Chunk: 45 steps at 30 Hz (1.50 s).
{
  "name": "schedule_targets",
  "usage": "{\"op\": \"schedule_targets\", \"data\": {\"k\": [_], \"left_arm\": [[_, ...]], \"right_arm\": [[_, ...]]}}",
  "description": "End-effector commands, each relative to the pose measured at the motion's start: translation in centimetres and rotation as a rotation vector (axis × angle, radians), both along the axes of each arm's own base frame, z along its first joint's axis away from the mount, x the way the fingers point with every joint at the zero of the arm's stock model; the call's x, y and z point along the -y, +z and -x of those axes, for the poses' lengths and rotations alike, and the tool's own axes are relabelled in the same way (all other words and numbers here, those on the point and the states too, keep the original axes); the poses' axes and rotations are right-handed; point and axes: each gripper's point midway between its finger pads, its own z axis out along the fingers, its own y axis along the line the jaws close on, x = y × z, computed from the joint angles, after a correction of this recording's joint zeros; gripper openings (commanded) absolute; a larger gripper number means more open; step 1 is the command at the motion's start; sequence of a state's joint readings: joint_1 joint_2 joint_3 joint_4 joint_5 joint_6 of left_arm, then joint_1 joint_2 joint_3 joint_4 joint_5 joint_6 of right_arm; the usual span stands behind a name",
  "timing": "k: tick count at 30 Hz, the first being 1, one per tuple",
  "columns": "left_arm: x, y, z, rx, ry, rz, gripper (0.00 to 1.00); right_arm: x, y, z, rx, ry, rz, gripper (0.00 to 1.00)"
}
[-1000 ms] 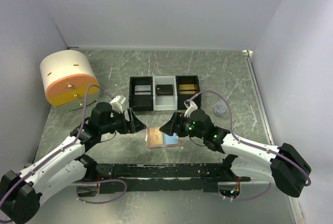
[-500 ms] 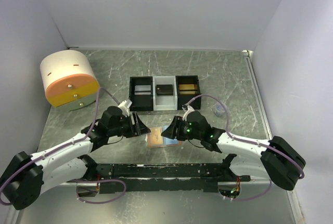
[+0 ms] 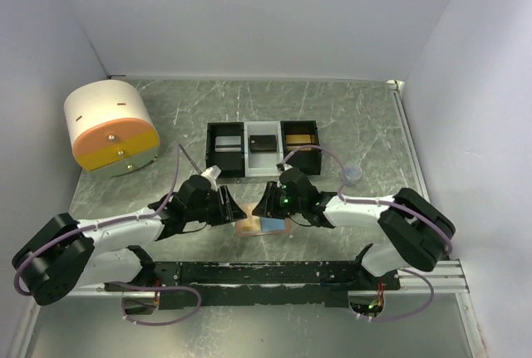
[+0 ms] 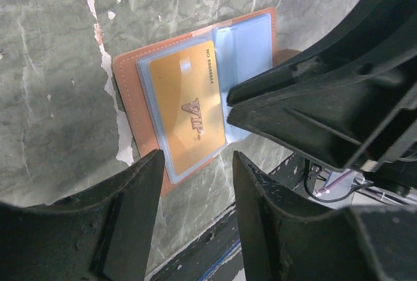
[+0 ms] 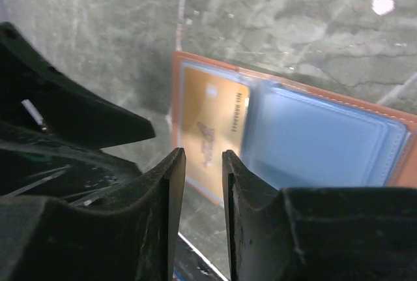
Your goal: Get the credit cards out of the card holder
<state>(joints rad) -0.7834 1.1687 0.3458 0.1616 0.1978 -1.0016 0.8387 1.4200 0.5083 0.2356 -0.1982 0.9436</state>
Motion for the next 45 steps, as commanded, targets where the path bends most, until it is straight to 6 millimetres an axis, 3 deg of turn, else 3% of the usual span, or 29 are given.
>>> {"op": "schedule_targets", "data": {"k": [1,8,16,20,26,28,40,45], "left_arm": [[1.1,1.0,-1.5,0.042,0.033,0.022,0.57],[2.3,-0.2,-1.4,0.026,-0.017,-0.06,0.52],[1.1,-2.8,-1.3,-0.005,-0.031,-0.272,0.38],[0.7,-3.1,-0.9,-0.012,-0.02,-0.276,0.37],[0.6,-1.6,-1.3,0.04,0.002,-0.252,0.43],[0.5,-1.9,-1.1,0.035,-0.003,-0.253,0.43],[1.2,-3.8,0.0,-0.016,-0.065,-0.299,0.3],[1.1,-4.0,0.5,-0.019,-0.072,-0.287,0.27]], "right_arm": [[0.4,-2.0,0.1,-0.042,-0.012,0.033,0.29],[0.8,-3.1,1.4,-0.098,-0.025,-0.024,0.29],[1.7,-3.7,1.6,-0.116,-0.069,-0.044,0.22],[1.7,-3.4,1.5,-0.113,-0.076,-0.051,0.2],[2.0,-3.4,1.1,-0.1,-0.09,-0.016,0.21],[2.0,-3.4,1.1,-0.101,-0.09,-0.016,0.21],[1.2,-2.7,1.5,-0.115,-0.06,-0.072,0.21],[0.8,-2.1,1.2,-0.111,-0.075,-0.102,0.11]]}}
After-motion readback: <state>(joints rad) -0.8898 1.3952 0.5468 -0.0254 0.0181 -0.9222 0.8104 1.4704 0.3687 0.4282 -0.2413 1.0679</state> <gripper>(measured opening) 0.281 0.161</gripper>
